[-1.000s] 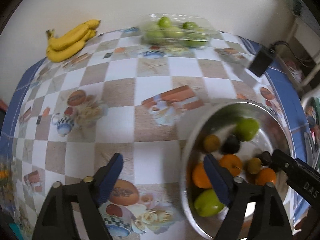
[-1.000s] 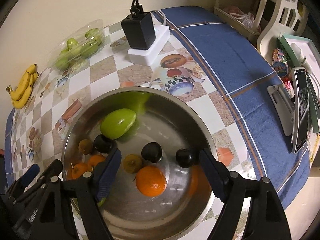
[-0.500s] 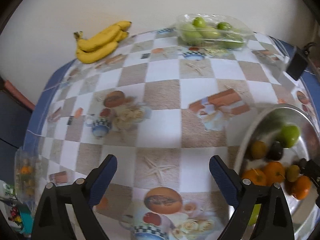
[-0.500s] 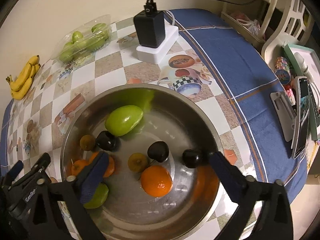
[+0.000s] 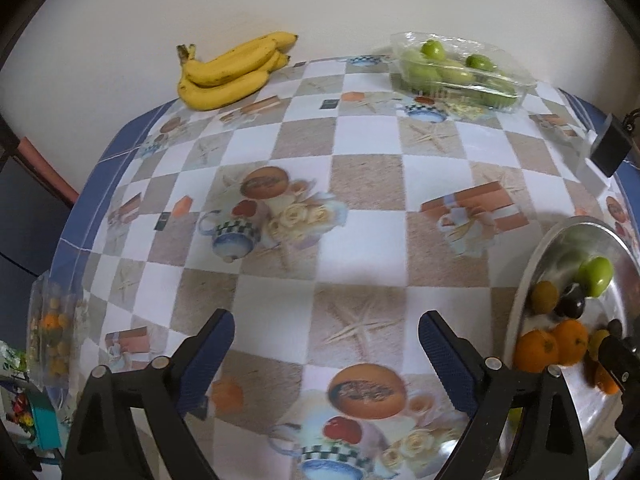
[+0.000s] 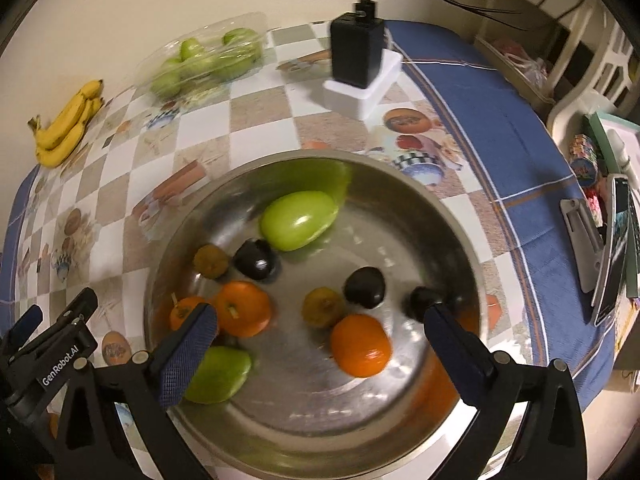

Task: Organize fruits
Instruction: 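Withdraw both open tools back from the basin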

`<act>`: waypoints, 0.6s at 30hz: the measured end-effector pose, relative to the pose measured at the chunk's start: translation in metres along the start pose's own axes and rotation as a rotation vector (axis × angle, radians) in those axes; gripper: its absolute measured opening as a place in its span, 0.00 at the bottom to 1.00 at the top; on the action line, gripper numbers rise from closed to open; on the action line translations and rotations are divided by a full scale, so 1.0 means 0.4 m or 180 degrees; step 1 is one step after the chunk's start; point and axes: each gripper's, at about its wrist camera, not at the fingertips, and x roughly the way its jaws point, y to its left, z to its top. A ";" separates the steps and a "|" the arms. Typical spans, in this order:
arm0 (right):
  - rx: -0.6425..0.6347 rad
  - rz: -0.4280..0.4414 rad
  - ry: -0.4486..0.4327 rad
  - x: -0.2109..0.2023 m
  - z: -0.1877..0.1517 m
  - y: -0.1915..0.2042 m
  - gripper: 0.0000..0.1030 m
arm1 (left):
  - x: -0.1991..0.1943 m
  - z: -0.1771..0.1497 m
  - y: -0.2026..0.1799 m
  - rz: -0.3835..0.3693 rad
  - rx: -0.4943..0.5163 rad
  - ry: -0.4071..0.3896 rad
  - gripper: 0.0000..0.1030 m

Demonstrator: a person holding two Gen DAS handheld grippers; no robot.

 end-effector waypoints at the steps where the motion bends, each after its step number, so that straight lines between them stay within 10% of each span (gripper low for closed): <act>1: -0.0012 0.0009 -0.0003 -0.001 -0.002 0.006 1.00 | 0.000 -0.004 0.011 0.0025 -0.0011 0.0001 0.93; 18: -0.0217 0.0093 -0.0030 -0.040 -0.100 0.071 1.00 | -0.040 -0.100 0.111 0.0133 -0.0084 0.0130 0.93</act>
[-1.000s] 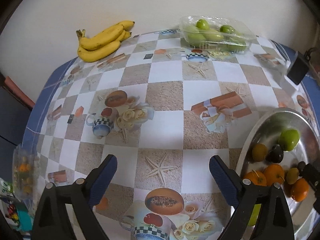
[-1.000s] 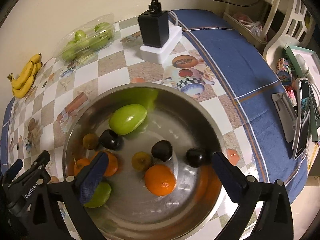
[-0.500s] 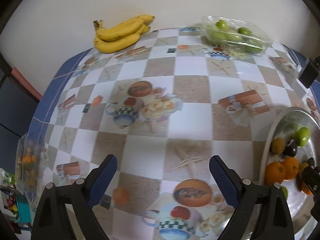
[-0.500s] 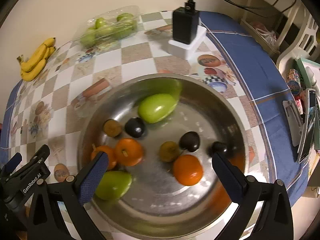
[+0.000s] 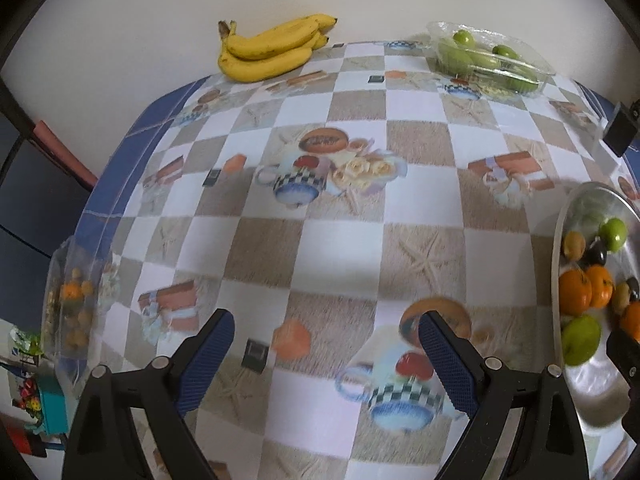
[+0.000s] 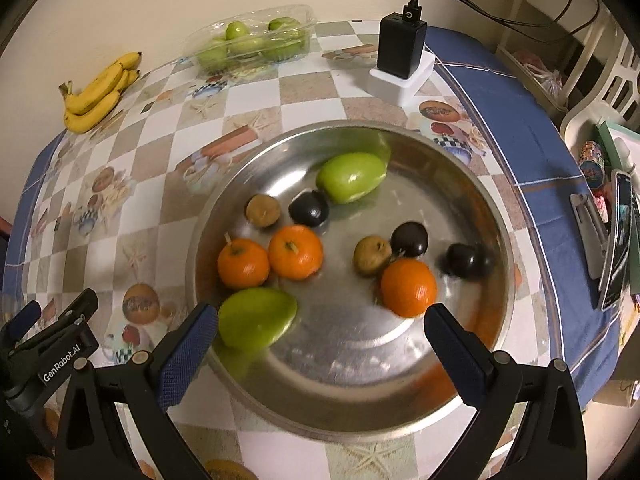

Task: Organize fruits
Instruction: 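Withdraw both open tools back from the basin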

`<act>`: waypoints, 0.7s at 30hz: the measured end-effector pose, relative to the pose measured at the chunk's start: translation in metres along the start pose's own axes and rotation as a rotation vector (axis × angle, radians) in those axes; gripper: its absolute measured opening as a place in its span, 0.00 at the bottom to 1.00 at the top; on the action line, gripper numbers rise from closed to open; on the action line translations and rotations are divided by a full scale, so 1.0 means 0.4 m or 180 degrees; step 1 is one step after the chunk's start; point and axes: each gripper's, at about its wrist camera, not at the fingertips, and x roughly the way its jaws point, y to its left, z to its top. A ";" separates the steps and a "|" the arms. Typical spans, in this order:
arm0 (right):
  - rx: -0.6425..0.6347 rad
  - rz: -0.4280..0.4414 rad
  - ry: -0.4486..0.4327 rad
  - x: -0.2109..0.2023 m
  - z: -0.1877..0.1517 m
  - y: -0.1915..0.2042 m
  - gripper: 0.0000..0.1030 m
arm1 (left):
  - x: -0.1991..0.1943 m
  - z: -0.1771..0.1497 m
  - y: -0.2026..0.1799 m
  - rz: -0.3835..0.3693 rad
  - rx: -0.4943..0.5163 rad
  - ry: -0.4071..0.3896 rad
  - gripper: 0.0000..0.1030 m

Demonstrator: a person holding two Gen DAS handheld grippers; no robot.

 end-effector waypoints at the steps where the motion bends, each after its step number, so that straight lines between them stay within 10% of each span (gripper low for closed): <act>1: 0.0004 0.0010 0.0002 -0.002 -0.009 0.003 1.00 | -0.003 -0.004 0.006 -0.0011 -0.0015 0.0000 0.93; 21: -0.0128 -0.0023 -0.0009 -0.044 -0.151 0.035 1.00 | -0.083 -0.128 0.092 -0.0130 -0.0021 -0.0089 0.93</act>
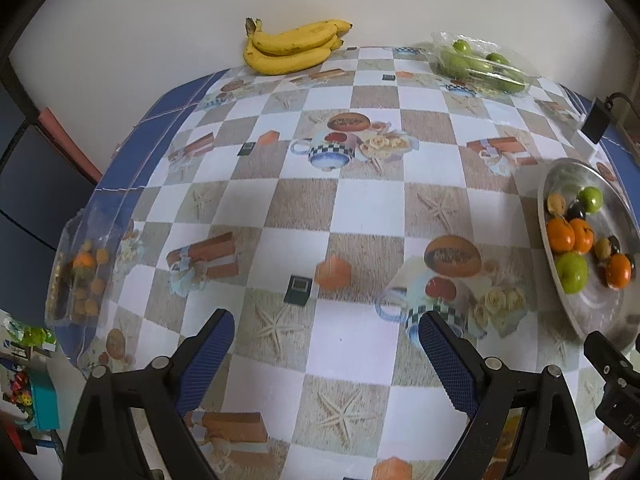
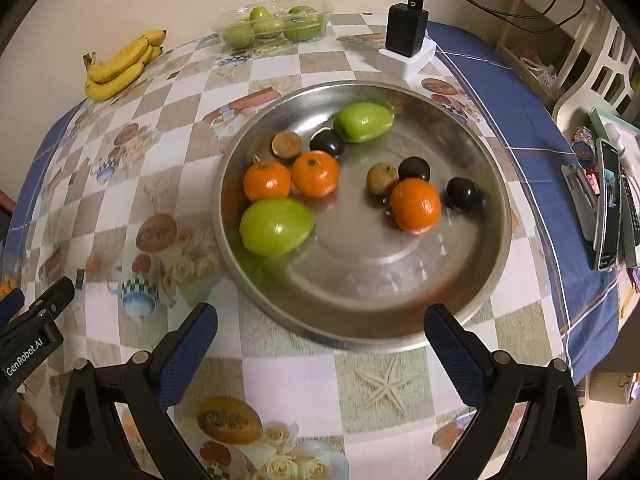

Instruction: Organize fruits

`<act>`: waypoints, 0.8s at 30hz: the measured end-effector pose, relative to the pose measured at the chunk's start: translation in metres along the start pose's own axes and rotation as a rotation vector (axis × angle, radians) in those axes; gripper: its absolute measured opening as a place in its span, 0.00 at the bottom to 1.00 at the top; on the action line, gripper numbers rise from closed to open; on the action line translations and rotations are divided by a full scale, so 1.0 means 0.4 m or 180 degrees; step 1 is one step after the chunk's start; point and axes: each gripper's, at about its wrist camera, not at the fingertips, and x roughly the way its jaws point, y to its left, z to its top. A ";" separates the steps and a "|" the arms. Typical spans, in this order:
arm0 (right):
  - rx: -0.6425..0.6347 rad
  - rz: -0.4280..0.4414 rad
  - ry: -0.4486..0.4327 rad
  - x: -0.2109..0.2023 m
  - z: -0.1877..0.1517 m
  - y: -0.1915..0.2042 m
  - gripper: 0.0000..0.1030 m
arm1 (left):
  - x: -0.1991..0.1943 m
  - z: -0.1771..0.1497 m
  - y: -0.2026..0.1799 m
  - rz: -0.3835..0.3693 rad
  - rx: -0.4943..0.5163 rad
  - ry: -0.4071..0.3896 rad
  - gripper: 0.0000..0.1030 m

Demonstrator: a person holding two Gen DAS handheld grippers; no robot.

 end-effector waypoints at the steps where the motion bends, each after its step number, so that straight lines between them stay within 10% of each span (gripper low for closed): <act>1: -0.0001 -0.0014 -0.0010 -0.004 -0.006 0.001 1.00 | -0.001 -0.005 0.000 -0.0003 0.0006 0.0002 0.93; 24: 0.0004 -0.0058 -0.0216 -0.055 -0.022 0.003 1.00 | -0.042 -0.022 0.011 -0.0083 0.0018 -0.0169 0.93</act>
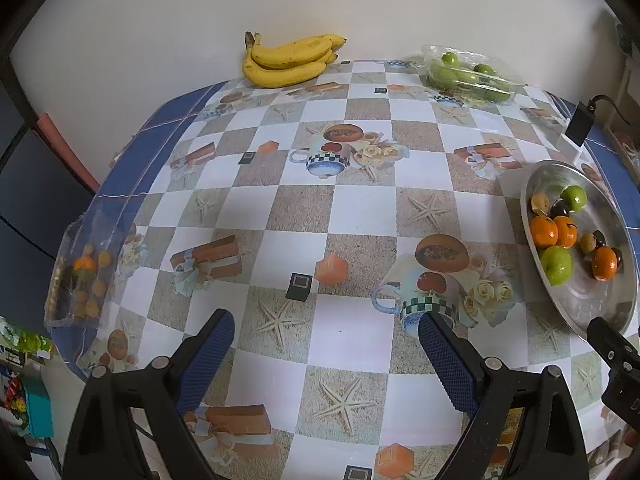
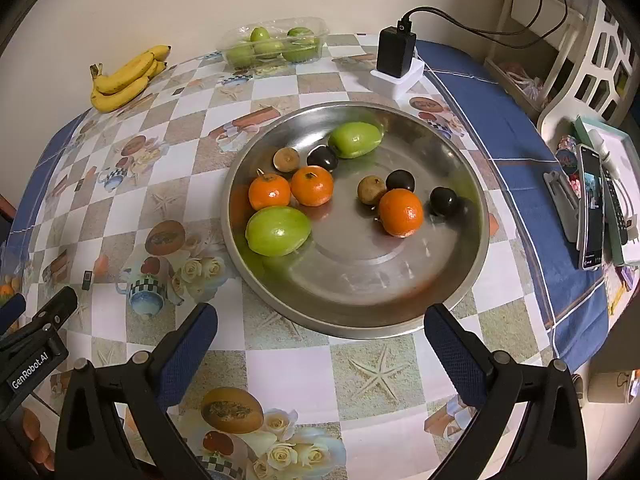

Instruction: Organize fruits

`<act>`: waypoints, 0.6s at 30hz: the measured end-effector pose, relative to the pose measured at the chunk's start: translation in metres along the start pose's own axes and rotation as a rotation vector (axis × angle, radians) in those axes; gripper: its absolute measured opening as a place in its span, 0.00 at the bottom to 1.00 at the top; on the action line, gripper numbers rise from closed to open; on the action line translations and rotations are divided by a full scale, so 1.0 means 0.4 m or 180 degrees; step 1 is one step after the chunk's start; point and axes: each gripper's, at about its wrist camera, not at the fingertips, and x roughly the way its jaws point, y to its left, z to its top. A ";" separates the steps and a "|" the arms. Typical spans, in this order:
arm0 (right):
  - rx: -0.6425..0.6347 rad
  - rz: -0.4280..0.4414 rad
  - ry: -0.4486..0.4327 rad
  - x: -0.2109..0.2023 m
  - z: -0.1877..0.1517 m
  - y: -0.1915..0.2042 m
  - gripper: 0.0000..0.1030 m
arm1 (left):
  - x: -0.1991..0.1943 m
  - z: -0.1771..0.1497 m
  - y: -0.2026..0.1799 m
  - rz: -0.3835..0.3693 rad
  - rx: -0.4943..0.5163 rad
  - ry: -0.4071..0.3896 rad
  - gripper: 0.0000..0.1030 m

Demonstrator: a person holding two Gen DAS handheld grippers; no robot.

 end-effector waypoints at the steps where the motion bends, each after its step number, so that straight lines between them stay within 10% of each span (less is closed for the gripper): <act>1: -0.0002 0.0003 -0.0001 0.000 0.000 0.000 1.00 | 0.000 0.000 0.000 -0.0003 0.0000 0.0005 0.93; 18: -0.0033 0.0057 0.0083 0.015 0.001 0.004 1.00 | 0.006 -0.002 -0.005 -0.0024 0.0022 0.0039 0.93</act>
